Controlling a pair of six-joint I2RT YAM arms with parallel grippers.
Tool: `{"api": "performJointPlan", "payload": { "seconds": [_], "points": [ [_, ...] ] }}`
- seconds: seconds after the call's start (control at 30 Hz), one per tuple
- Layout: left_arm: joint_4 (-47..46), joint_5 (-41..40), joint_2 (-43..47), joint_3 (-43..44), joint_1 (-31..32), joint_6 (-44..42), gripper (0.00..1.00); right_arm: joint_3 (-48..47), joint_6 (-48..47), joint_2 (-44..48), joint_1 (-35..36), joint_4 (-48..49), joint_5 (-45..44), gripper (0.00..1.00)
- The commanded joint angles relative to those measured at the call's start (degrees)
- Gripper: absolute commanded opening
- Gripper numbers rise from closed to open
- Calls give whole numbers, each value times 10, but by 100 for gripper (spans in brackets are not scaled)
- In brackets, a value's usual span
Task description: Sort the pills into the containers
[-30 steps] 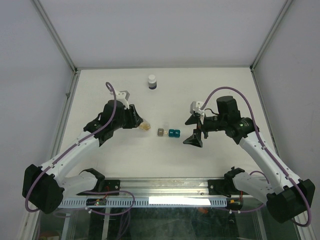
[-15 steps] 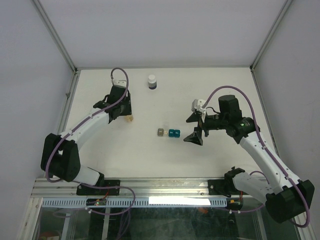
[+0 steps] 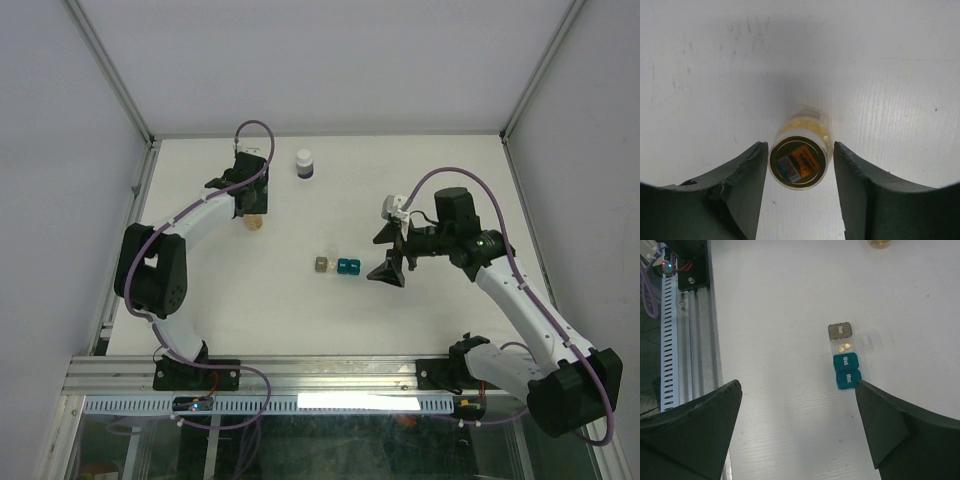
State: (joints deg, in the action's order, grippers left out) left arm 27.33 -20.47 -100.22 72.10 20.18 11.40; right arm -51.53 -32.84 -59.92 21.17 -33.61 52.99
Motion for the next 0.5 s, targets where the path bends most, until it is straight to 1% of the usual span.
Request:
{"api": "performJointPlan", "payload": {
  "seconds": [0.0, 0.07, 0.23, 0.33, 0.47],
  "points": [
    [4, 7, 21, 24, -2, -6, 59, -5, 18, -13, -8, 29, 24, 100],
    [3, 19, 43, 20, -1, -2, 63, 1, 34, -22, -10, 45, 37, 100],
    [-16, 73, 112, -3, 5, 7, 66, 28, 96, -33, -17, 112, 44, 100],
    [-53, 146, 172, -45, 19, 21, 65, 48, 138, -30, -30, 171, 35, 100],
    [-145, 250, 252, -141, 56, 51, 64, 82, 209, -32, -52, 256, 37, 100]
  ]
}}
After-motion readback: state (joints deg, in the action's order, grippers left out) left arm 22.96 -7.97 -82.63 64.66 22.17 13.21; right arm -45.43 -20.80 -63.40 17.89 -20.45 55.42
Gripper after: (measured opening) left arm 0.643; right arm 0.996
